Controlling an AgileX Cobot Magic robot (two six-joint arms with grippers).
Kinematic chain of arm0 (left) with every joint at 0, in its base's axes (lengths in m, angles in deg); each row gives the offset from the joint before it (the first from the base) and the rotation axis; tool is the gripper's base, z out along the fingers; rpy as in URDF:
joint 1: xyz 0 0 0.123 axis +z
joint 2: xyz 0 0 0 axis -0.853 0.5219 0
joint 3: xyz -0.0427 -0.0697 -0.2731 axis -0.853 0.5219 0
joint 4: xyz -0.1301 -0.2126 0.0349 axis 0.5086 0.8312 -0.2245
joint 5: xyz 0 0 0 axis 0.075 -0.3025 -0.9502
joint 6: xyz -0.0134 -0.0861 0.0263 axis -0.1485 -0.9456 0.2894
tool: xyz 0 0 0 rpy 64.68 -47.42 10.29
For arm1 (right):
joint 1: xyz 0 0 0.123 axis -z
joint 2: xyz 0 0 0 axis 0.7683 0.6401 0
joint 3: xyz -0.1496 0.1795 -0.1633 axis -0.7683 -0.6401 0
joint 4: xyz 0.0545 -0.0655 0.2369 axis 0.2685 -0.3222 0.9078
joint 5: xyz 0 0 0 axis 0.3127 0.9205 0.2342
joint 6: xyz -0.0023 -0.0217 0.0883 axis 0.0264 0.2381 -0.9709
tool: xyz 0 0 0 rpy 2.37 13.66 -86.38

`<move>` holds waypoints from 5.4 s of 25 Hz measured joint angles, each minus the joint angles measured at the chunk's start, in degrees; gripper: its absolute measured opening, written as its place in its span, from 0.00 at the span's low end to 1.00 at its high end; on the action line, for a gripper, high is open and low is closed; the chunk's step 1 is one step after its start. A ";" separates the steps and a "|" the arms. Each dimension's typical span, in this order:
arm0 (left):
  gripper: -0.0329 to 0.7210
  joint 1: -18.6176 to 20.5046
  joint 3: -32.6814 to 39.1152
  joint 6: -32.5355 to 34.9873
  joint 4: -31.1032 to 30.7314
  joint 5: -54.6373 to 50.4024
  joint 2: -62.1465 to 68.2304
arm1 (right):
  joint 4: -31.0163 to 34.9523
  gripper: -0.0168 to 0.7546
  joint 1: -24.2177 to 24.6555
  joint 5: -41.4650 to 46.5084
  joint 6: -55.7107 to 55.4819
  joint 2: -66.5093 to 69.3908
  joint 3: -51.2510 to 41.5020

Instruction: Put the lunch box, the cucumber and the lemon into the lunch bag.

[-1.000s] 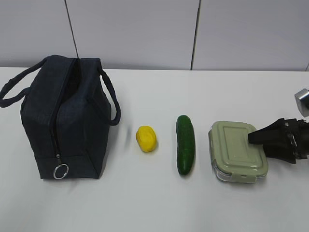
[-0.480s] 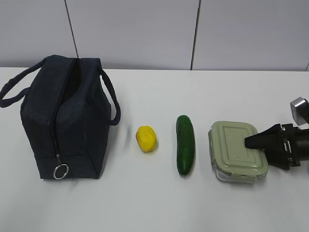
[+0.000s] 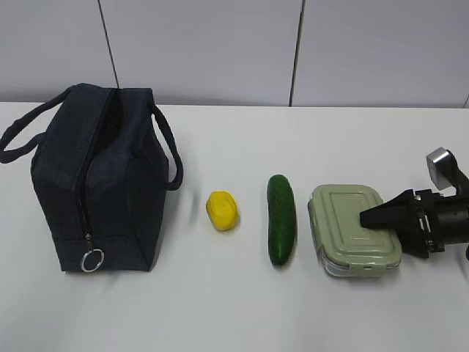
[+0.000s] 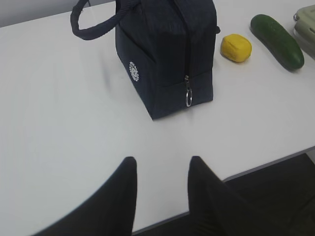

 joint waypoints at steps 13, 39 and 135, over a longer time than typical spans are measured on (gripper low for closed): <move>0.36 0.00 0.00 0.00 0.00 0.00 0.00 | -0.04 0.59 -0.04 1.08 0.00 0.00 0.04; 0.36 0.00 -13.12 -0.02 7.65 4.71 38.83 | 0.07 0.53 -0.04 1.84 -0.19 0.00 0.04; 0.05 -2.38 -53.91 2.31 -0.80 -2.60 97.97 | 0.80 0.53 -2.83 -2.75 -10.08 -3.54 0.04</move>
